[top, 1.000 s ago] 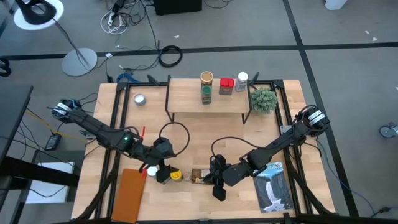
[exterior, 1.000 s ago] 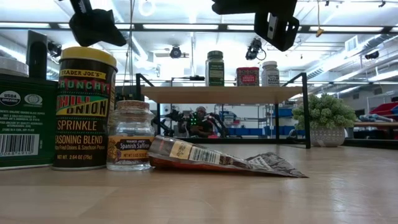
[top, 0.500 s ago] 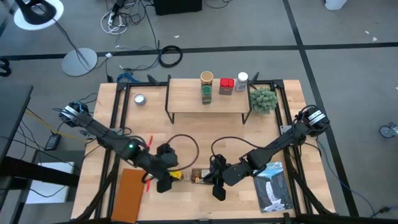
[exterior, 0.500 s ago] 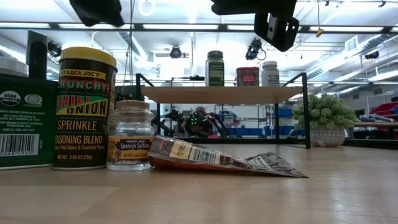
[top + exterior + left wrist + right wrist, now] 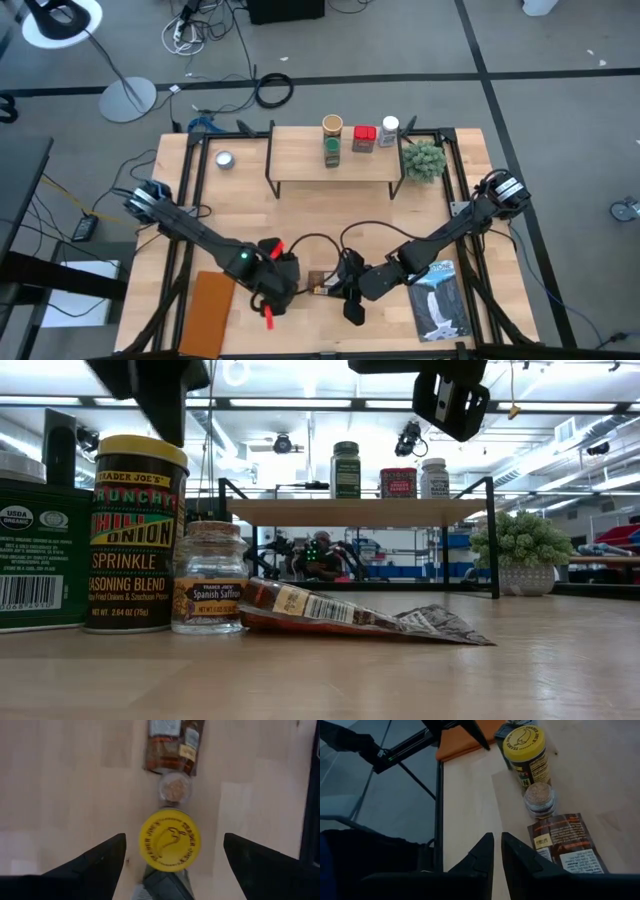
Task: Shelf spices
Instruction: Put the yellow seasoning bottle on the shelf
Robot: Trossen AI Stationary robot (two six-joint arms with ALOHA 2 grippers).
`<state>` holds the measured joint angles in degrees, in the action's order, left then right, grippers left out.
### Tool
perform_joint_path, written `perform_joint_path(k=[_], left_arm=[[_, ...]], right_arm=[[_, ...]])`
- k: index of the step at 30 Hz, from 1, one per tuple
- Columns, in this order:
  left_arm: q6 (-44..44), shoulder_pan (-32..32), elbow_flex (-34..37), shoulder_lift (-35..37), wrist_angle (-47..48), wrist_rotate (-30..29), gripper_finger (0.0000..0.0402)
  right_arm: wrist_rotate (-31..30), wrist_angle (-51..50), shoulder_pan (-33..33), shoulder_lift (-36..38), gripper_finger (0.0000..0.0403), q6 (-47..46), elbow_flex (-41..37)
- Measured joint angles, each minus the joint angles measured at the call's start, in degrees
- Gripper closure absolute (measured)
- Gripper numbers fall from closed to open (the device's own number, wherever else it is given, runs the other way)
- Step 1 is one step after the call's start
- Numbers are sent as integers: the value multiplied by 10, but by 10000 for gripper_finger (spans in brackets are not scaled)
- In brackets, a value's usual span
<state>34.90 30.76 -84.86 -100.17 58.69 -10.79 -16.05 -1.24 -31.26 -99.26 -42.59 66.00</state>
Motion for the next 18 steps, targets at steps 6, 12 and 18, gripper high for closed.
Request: perform_joint_path(k=[6, 12, 18], left_arm=[[14, -1, 0, -15, -2, 10, 62], [29, -11, 0, -15, 4, -3, 62], [29, -21, 21, -15, 5, 9, 62]], right_arm=[[0, 5, -5, 0, 364, 0, 0], [0, 8, -5, 0, 364, -7, 0], [4, 8, -5, 0, 364, -22, 0]])
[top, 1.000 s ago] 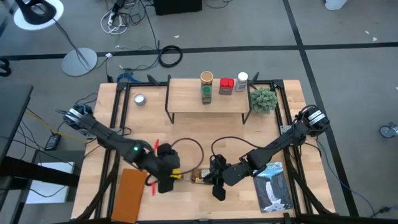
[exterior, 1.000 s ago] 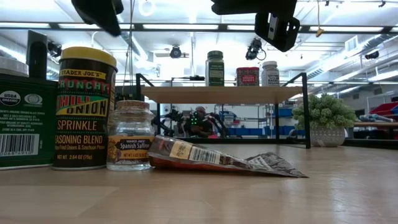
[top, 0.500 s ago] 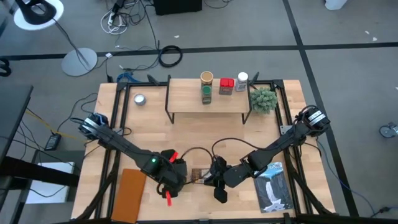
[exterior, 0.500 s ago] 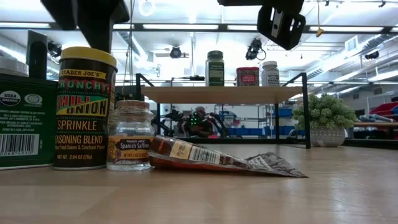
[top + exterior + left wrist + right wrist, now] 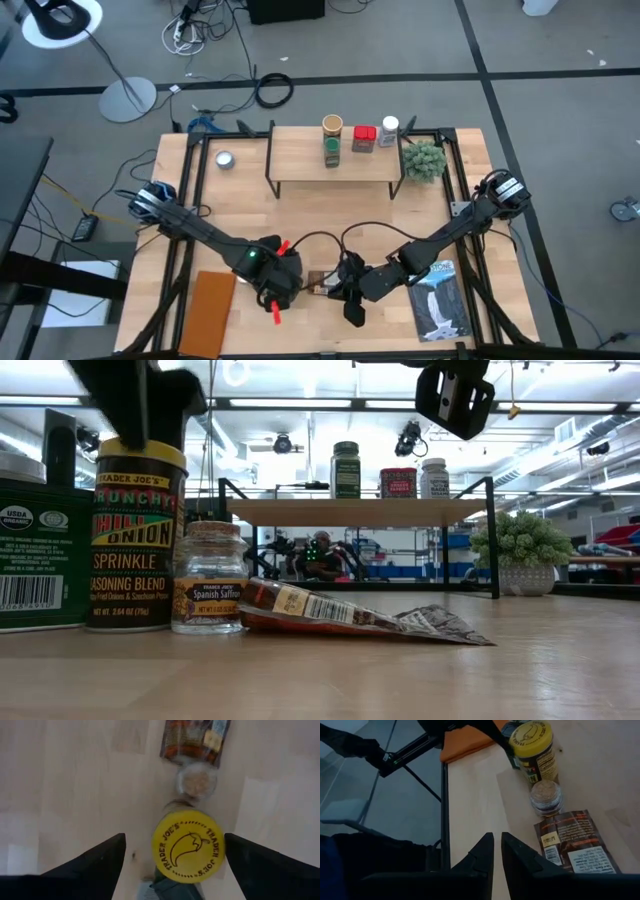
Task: Shelf spices
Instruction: Put the yellow seasoning bottle on the shelf
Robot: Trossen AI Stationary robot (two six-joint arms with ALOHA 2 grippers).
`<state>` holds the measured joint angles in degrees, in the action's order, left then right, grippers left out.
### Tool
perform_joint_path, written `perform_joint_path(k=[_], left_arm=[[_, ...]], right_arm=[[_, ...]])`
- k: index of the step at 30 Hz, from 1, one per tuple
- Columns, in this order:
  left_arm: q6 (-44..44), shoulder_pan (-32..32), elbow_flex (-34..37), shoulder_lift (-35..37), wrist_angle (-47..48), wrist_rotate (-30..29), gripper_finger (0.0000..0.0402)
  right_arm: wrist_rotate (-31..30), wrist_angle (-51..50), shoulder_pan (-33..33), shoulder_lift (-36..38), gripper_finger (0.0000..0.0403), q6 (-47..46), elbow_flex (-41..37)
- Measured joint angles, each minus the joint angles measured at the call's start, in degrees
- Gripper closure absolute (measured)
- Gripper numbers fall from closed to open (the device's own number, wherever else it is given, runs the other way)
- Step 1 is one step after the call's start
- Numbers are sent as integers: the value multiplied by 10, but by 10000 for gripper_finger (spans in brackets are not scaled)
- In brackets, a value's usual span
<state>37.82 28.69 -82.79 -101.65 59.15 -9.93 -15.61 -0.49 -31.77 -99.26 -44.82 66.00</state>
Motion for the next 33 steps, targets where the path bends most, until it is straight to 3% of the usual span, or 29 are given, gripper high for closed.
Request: perform_joint_path(k=[4, 33], left_arm=[[1, 0, 25, -1, -41, 29, 62], [-1, -14, 66, 0, -101, 42, 65]], right_arm=[[4, 0, 0, 0, 364, 0, 0], [4, -1, 0, 0, 364, 0, 0]])
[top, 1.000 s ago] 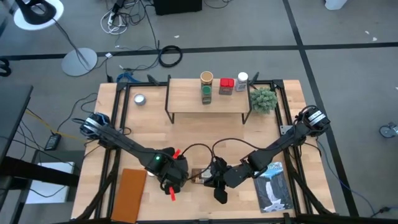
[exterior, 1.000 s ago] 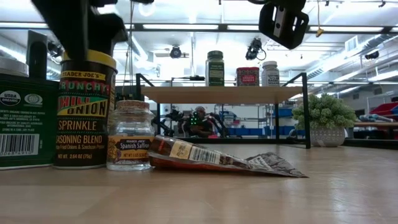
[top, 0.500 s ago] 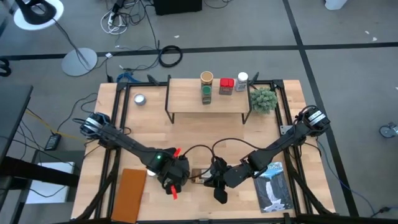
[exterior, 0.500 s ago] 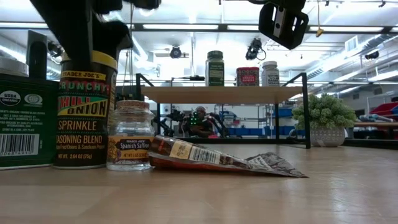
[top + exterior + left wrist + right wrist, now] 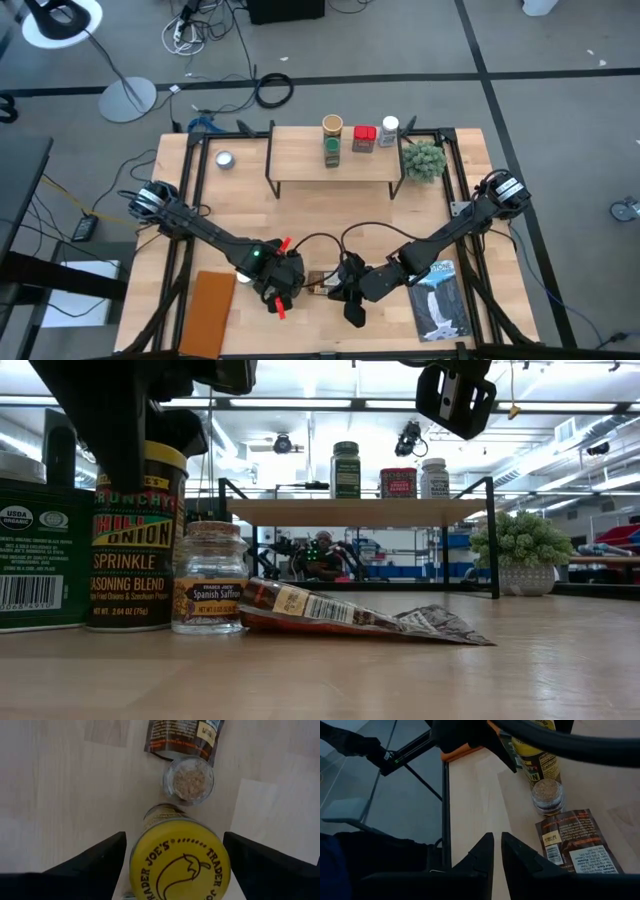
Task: Shelf spices
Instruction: Put the yellow seasoning bottle on the shelf
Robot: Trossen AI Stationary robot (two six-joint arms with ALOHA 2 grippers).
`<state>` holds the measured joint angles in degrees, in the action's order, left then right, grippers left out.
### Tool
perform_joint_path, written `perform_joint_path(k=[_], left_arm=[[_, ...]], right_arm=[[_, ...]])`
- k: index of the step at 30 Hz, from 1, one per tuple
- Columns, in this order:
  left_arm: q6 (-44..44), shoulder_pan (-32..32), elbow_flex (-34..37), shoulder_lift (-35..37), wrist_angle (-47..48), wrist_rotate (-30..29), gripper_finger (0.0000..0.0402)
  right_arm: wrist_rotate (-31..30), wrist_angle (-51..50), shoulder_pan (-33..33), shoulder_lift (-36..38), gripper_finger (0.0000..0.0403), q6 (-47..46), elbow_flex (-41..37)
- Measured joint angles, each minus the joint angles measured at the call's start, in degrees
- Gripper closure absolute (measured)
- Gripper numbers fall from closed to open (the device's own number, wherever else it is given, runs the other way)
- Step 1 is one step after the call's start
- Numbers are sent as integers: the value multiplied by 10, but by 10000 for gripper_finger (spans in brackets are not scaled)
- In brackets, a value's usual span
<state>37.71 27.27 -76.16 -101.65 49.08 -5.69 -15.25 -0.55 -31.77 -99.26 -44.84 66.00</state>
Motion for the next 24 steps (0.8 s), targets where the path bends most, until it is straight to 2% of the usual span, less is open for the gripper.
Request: perform_joint_path(k=[24], left_arm=[[2, -3, -7, 0, 15, -5, 154]], right_arm=[[0, 0, 0, 0, 364, 0, 0]])
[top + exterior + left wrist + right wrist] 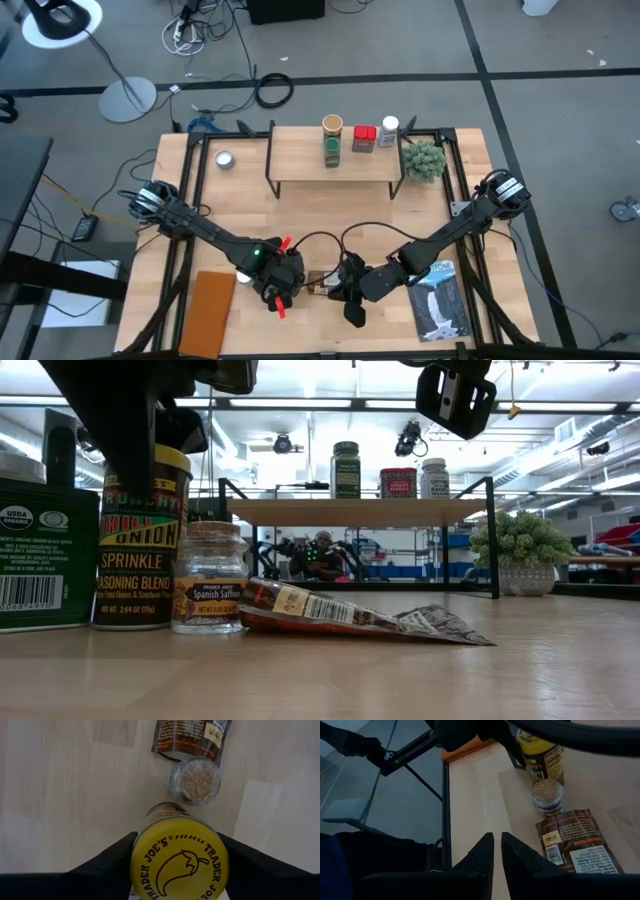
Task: Shelf spices
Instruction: Put the yellow seasoning bottle on the shelf
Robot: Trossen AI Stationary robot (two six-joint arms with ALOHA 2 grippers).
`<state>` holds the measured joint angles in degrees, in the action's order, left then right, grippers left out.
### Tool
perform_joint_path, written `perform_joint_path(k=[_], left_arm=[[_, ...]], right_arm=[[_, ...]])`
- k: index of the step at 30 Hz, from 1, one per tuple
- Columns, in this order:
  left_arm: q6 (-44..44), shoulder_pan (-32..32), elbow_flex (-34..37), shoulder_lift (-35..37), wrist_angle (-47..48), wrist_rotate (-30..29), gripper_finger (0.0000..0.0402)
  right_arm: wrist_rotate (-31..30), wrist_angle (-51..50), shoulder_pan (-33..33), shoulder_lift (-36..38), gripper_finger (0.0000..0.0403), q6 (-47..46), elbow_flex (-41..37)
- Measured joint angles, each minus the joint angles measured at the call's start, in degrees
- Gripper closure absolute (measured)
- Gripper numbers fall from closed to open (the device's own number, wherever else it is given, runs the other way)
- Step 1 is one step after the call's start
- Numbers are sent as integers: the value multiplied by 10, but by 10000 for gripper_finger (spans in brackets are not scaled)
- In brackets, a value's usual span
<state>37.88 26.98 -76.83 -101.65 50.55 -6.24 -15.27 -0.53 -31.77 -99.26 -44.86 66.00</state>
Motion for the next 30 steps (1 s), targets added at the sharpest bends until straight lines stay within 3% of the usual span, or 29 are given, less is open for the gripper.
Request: perform_joint_path(k=[19, 25, 30], left_arm=[[-33, -4, -21, 1, 14, 43, 166], [-83, -15, -92, 1, 99, 37, 167], [-173, -35, -184, 2, 187, 29, 167]], right_arm=[[4, 1, 0, 0, 364, -7, 0], [5, 14, 0, 0, 364, -7, 0], [5, 14, 0, 0, 364, -7, 0]])
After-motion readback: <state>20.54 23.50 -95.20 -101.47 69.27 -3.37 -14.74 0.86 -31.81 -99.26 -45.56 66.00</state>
